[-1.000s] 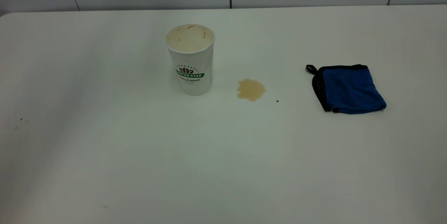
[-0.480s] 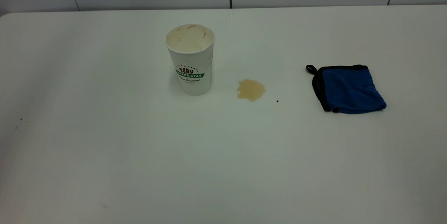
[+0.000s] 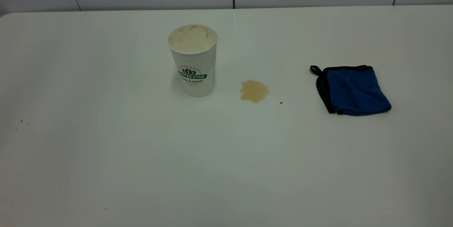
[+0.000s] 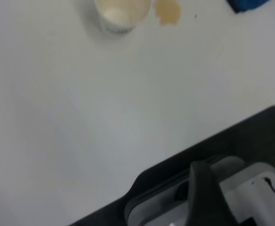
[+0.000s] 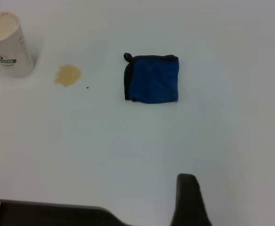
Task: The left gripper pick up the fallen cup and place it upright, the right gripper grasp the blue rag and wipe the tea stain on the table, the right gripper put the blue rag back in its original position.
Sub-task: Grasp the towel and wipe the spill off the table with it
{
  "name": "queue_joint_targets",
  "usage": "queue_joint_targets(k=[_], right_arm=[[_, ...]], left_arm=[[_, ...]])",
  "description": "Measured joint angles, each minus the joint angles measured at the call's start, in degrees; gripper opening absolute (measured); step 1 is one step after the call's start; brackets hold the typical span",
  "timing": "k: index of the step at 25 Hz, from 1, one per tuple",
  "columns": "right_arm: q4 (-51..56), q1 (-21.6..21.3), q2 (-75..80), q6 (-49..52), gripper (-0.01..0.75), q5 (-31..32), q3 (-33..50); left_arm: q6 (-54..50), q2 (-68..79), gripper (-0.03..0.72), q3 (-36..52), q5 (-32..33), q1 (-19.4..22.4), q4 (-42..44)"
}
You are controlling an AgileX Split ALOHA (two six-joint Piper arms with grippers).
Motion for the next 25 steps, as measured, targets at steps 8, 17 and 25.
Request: queue_joint_targets(k=[8, 17, 25], right_arm=[[0.0, 0.0, 0.0, 0.0, 0.563, 0.0, 0.0], [0.0, 0.0, 0.0, 0.0, 0.563, 0.0, 0.0], [0.0, 0.0, 0.0, 0.0, 0.563, 0.0, 0.0]], left_arm=[[-0.6, -13.1, 0.447, 25.1, 0.0, 0.0, 7.3], [-0.7, -28.6, 0.54, 43.8, -2.6, 0.0, 9.1], [-0.7, -44.4, 0.541, 47.2, -3.8, 0.0, 9.2]])
